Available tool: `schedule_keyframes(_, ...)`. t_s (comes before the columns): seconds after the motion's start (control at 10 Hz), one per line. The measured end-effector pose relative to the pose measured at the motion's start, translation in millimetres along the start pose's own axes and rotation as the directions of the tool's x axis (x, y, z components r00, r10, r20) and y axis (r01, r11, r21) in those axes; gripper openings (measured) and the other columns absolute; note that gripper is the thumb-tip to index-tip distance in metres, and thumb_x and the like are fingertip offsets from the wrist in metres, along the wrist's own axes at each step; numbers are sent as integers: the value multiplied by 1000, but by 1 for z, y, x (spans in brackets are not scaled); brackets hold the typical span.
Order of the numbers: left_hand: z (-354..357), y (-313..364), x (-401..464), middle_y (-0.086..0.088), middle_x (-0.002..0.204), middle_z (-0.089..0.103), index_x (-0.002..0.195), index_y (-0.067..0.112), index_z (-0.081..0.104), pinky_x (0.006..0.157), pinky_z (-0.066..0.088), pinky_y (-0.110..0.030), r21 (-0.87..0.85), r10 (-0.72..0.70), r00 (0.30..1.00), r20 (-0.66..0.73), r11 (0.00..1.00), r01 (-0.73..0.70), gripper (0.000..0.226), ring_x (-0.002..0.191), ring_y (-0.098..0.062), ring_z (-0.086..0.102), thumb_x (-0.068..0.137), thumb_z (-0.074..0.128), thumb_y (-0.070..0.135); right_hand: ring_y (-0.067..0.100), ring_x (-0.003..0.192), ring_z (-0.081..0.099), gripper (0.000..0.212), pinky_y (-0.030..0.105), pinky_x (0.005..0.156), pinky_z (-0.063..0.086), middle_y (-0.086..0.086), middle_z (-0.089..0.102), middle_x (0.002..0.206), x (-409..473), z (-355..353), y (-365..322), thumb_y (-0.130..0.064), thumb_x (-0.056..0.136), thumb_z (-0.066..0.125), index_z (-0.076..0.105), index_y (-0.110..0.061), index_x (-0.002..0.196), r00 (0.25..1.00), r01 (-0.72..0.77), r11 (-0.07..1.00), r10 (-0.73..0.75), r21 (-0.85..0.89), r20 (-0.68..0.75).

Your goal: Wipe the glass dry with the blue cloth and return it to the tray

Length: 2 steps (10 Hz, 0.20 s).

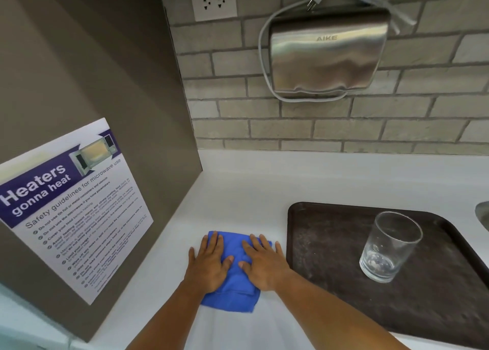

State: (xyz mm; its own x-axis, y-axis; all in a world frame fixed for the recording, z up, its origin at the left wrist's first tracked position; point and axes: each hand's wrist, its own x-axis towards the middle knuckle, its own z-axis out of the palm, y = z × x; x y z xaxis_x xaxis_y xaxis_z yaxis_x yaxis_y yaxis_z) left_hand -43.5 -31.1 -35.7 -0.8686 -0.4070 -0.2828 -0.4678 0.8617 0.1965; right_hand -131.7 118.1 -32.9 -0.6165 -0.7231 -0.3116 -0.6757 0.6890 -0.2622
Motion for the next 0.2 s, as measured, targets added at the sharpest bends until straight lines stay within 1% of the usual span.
schedule_keyframes(0.2, -12, 3, 2, -1, 165, -14, 156, 15, -6, 121, -4, -52, -44, -11, 1000, -15, 999, 10, 74, 151, -21, -13, 100, 25, 53, 21, 156, -10, 72, 49, 124, -6, 0, -9, 170, -9, -14, 1, -52, 101, 29, -2, -24, 160, 997, 18, 995, -11, 95, -79)
